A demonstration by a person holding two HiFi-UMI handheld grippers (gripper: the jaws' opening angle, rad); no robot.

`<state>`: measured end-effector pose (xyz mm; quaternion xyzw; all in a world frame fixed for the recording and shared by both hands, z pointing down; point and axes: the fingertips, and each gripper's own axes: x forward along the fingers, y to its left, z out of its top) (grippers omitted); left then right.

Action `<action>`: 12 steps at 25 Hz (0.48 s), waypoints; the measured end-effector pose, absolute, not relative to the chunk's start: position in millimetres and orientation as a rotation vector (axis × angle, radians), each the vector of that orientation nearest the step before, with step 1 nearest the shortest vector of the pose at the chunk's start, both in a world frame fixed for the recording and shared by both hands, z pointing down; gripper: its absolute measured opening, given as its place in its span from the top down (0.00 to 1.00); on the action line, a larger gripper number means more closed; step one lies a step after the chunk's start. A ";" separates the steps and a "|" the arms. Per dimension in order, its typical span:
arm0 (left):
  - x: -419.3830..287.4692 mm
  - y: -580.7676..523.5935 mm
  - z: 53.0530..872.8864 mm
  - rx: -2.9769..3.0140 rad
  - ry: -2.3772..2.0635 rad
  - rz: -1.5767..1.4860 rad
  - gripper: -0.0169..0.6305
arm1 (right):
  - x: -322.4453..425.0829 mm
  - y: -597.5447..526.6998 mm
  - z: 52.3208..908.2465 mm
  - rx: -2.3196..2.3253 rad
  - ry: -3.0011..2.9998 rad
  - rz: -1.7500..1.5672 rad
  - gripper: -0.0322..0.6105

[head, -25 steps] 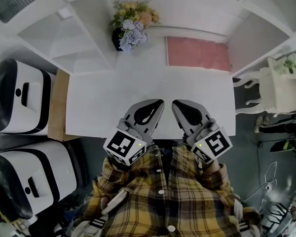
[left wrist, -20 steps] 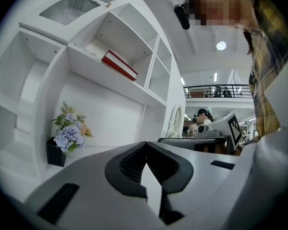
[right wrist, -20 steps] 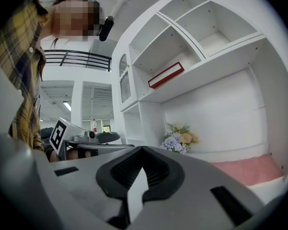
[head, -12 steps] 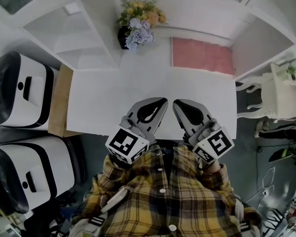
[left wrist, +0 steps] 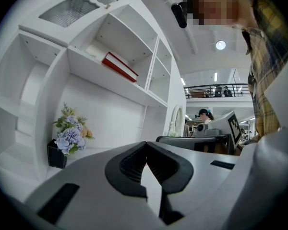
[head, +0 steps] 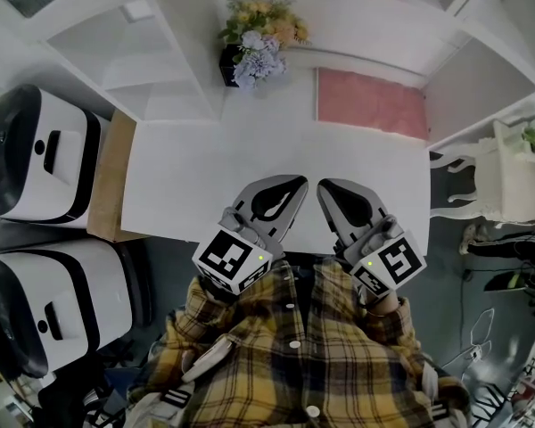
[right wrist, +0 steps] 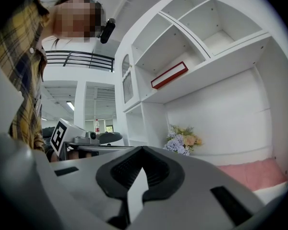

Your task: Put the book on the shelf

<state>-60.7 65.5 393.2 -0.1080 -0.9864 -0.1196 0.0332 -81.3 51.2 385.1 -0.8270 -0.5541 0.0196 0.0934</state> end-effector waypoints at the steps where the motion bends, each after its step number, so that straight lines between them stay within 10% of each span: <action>1: -61.1 65.7 392.8 -0.326 -3.037 -0.370 0.94 | -82.2 51.7 385.2 -2.453 -1.645 0.059 0.92; 12: -57.9 70.5 376.6 -0.275 -3.076 -0.302 0.94 | -83.2 53.7 377.7 -2.489 -1.635 0.049 0.92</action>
